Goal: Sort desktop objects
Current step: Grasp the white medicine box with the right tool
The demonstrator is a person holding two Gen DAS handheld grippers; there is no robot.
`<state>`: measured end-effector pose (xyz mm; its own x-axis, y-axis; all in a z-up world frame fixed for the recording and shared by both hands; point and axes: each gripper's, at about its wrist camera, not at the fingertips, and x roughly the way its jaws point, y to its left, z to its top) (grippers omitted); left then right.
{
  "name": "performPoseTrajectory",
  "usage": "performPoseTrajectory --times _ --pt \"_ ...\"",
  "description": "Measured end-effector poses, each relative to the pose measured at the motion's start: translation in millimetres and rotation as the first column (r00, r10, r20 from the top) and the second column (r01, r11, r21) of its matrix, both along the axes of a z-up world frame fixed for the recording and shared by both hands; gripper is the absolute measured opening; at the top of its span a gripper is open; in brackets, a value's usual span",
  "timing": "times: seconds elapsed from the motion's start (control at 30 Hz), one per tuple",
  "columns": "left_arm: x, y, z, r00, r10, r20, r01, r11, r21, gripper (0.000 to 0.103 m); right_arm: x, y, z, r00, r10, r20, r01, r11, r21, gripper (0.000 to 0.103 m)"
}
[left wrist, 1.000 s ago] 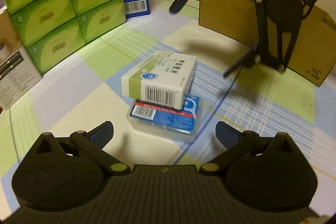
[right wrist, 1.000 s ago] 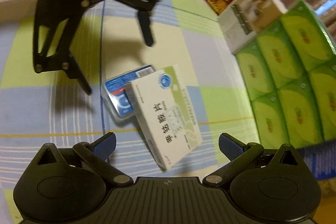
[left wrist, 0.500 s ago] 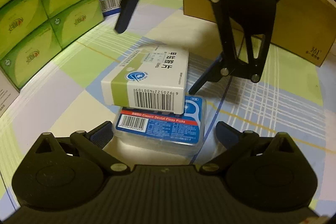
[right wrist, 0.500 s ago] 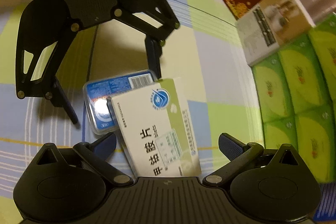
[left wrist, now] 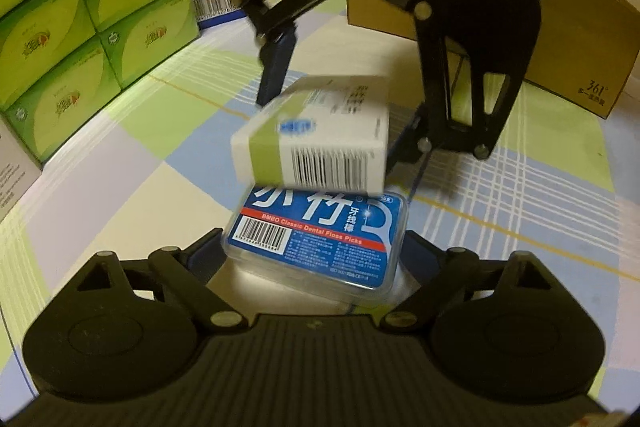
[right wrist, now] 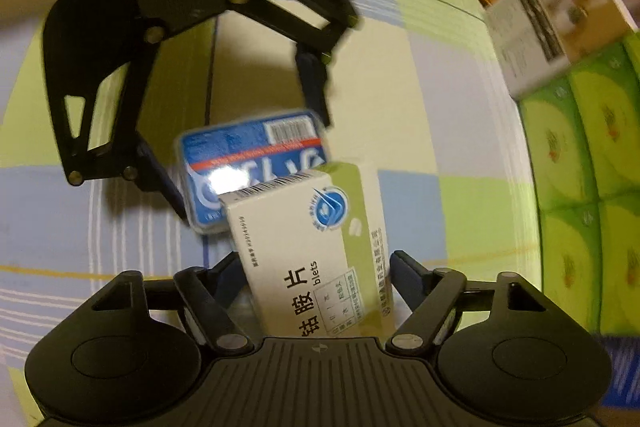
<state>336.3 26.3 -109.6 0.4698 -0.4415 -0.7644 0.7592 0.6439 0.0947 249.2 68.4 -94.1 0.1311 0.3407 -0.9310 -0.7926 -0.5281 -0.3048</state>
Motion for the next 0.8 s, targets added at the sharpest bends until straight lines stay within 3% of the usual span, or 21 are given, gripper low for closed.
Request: performPoseTrajectory --times 0.1,0.23,0.37,0.5,0.6,0.63,0.8 --pt "-12.9 -3.0 1.5 0.999 0.043 -0.009 -0.043 0.999 0.023 0.09 -0.1 -8.0 8.9 0.986 -0.159 -0.045 0.159 0.987 -0.004 0.074" --pt "-36.2 -6.3 4.2 0.989 0.136 -0.051 -0.134 0.99 0.033 0.09 -5.4 -27.9 14.1 0.894 -0.434 -0.113 0.429 0.901 -0.072 0.074" --pt "-69.8 -11.4 9.1 0.968 0.231 -0.093 -0.229 0.973 0.036 0.09 -19.6 -62.7 20.8 0.75 -0.635 -0.186 0.619 0.773 -0.14 0.074" --pt "-109.3 -18.3 14.8 0.945 0.304 -0.119 -0.301 0.953 0.043 0.09 -36.2 -104.3 20.0 0.614 -0.74 -0.273 0.716 0.669 -0.201 0.074" --pt "-136.1 -21.1 16.5 0.921 0.358 -0.153 -0.361 0.932 0.008 0.09 -50.7 -137.0 13.3 0.499 -0.794 -0.347 0.782 0.585 -0.213 0.073" --pt "-144.0 -21.0 17.1 0.911 0.379 -0.162 -0.384 0.923 -0.006 0.09 -55.5 -145.0 10.5 0.475 -0.798 -0.37 0.796 0.569 -0.207 0.073" --pt "-184.7 -17.9 16.7 0.851 0.497 -0.169 -0.509 0.86 -0.038 0.09 -82.1 -192.5 8.4 0.455 -0.76 -0.464 0.837 0.543 -0.07 0.076"
